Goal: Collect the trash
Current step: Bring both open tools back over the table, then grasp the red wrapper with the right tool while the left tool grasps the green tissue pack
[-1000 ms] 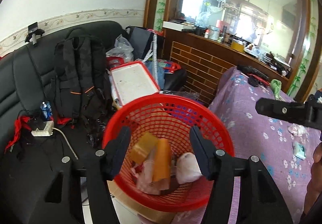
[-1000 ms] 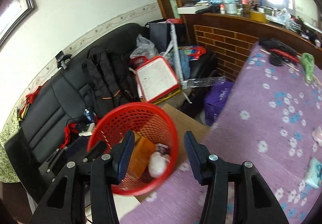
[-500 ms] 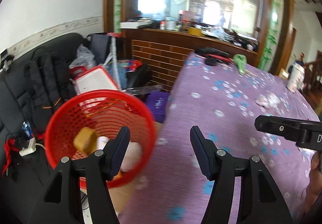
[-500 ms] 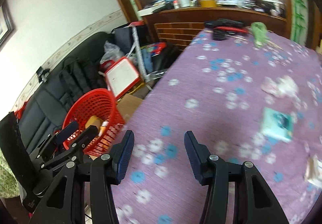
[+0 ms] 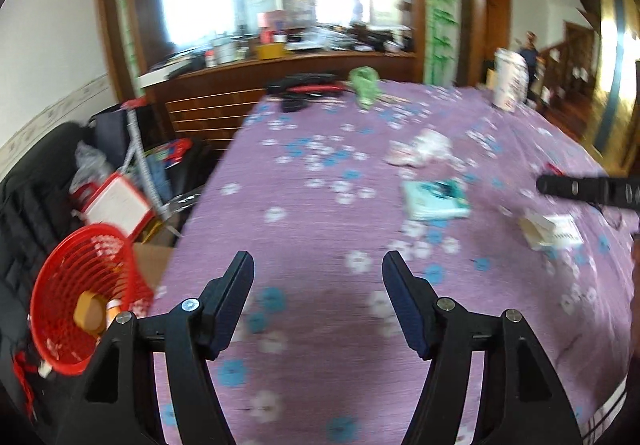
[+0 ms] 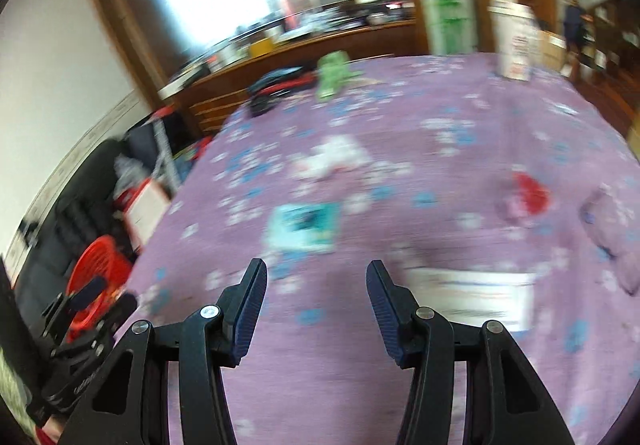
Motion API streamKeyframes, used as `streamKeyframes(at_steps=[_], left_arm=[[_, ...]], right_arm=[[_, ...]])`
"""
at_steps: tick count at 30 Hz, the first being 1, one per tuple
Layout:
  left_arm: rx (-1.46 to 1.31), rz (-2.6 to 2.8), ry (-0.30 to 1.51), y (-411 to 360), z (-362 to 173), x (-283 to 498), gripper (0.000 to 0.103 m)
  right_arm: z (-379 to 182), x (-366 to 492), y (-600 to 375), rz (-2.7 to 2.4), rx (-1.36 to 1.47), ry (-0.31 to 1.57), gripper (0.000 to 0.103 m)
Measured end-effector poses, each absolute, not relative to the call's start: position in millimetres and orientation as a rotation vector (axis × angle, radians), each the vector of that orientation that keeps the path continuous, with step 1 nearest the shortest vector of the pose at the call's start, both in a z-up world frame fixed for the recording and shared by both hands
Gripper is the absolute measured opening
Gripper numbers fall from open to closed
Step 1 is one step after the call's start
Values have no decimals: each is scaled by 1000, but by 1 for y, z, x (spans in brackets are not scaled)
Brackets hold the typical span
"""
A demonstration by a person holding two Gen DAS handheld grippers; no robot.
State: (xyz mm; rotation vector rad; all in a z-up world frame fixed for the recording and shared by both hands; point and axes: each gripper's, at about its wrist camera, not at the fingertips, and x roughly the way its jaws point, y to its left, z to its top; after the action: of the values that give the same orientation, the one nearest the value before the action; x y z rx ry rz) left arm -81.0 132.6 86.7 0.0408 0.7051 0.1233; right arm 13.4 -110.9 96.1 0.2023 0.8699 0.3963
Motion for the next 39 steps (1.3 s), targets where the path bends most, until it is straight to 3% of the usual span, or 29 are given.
streamKeyframes(at_steps=[5,17,18,21,26,39], left_arm=[[84,48,743,94,81,-68,68],[44,-40,831,63,75,-34,69],[32,-38,840,64,74,-29,69],[10,-27,860,66,73,-18,70],[-3,-18,892,61,69,6,71],[6,-151,969,43,46,106,71]], right_arm=[[94,44,-174,196,242,863,65],[45,124,-227,28,239,976,64],[39,126,-225,25,230,980,63],[27,131,-221,33,226,991,43],[24,128,-216,44,200,951,32],[34,117,-228,139,278,866,31]])
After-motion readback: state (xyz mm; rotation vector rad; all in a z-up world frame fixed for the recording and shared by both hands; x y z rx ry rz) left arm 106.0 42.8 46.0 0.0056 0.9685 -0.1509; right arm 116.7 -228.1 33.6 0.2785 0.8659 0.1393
